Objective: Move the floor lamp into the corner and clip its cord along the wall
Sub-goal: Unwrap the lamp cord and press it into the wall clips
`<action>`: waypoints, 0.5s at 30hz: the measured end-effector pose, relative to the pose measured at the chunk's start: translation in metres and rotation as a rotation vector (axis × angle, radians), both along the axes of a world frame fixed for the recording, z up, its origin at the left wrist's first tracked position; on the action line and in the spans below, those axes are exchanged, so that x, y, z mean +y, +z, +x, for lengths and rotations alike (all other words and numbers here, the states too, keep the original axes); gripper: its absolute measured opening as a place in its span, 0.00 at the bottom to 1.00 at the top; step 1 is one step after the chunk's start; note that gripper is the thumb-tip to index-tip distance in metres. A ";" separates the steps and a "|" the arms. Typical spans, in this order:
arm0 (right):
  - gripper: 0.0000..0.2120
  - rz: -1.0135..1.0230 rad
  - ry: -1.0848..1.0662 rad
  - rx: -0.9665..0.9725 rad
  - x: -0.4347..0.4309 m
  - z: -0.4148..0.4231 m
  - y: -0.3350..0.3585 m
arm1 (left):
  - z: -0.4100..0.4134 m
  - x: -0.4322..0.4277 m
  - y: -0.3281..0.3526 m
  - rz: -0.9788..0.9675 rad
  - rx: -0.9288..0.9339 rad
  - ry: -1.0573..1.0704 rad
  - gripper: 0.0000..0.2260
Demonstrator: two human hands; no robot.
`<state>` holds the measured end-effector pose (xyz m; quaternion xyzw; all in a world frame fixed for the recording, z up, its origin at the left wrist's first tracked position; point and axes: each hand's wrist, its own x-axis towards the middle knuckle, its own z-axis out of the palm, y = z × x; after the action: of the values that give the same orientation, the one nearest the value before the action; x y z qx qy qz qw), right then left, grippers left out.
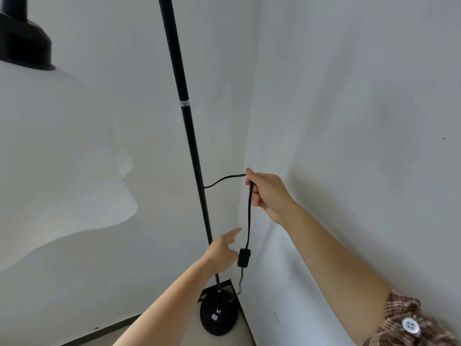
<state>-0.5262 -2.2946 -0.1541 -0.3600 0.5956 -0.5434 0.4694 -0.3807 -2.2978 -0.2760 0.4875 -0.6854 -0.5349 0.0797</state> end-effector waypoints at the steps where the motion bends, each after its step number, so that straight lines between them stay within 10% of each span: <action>1: 0.15 -0.002 -0.017 -0.035 0.000 -0.001 -0.001 | -0.005 0.002 0.001 -0.004 0.002 -0.066 0.32; 7: 0.12 -0.042 -0.043 -0.265 0.005 -0.011 -0.014 | -0.020 0.018 -0.002 -0.013 0.070 -0.058 0.08; 15: 0.20 0.381 -0.041 0.084 0.051 -0.026 -0.102 | -0.011 0.018 0.005 0.278 0.370 0.264 0.15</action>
<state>-0.5519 -2.2438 -0.2563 -0.2748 0.7139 -0.4149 0.4925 -0.3914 -2.2794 -0.2706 0.4731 -0.5094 -0.6889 0.2049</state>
